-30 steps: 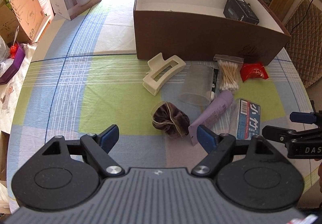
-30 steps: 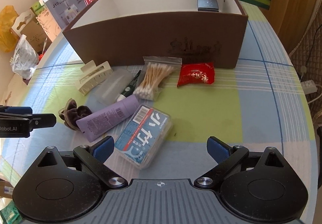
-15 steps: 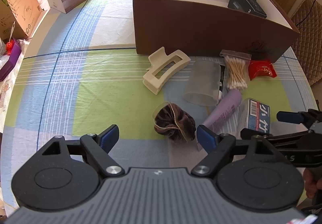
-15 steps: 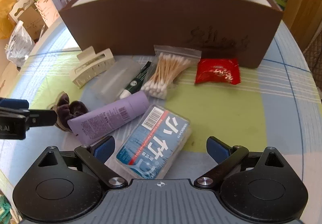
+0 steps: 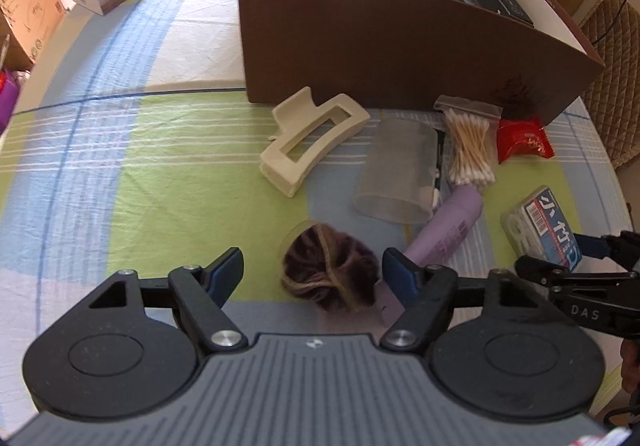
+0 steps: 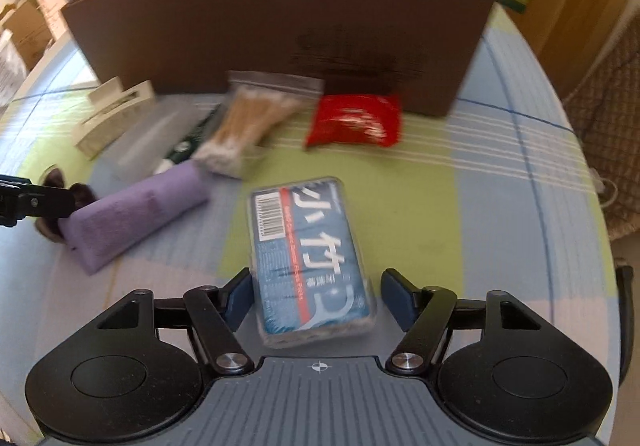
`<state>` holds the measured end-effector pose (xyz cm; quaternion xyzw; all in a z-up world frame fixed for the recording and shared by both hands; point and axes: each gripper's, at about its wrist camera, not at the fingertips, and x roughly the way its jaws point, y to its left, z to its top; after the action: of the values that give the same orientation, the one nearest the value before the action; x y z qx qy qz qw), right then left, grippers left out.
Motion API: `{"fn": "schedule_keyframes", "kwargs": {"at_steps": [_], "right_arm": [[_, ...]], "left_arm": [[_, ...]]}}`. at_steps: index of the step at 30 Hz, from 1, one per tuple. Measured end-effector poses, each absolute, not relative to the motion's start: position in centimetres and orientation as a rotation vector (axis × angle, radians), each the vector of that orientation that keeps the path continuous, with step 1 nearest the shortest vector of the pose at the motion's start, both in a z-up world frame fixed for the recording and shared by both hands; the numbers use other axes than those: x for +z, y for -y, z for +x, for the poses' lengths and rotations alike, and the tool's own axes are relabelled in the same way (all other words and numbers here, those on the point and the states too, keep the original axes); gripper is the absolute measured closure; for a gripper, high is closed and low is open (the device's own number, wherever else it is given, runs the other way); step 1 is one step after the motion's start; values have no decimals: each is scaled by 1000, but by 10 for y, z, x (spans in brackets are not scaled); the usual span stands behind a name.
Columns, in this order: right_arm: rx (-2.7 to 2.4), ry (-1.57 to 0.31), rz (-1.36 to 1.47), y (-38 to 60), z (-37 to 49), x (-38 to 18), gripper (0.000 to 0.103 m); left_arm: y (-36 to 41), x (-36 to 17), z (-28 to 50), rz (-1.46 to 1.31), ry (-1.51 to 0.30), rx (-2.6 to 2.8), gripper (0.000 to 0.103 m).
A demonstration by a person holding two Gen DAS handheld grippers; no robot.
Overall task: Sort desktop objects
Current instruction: 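Grasp the blue floss box with the right gripper while the left gripper grasps the brown scrunchie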
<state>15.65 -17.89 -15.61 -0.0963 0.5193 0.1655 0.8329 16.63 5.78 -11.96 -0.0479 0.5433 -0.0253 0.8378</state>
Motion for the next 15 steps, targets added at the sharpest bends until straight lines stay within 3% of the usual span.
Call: {"fn": "schedule_keyframes", "kwargs": {"at_steps": [5, 8, 10, 15], "right_arm": [[319, -1107, -187, 193, 160, -153, 37], [315, -1104, -185, 197, 160, -153, 37], [314, -1104, -185, 199, 159, -153, 37], [317, -1107, -189, 200, 158, -152, 37]], "left_arm": [[-51, -133, 173, -97, -1180, -101, 56], [-48, -136, 170, -62, -1167, -123, 58], [-50, -136, 167, -50, -1156, -126, 70], [-71, -134, 161, -65, -1155, -106, 74]]}}
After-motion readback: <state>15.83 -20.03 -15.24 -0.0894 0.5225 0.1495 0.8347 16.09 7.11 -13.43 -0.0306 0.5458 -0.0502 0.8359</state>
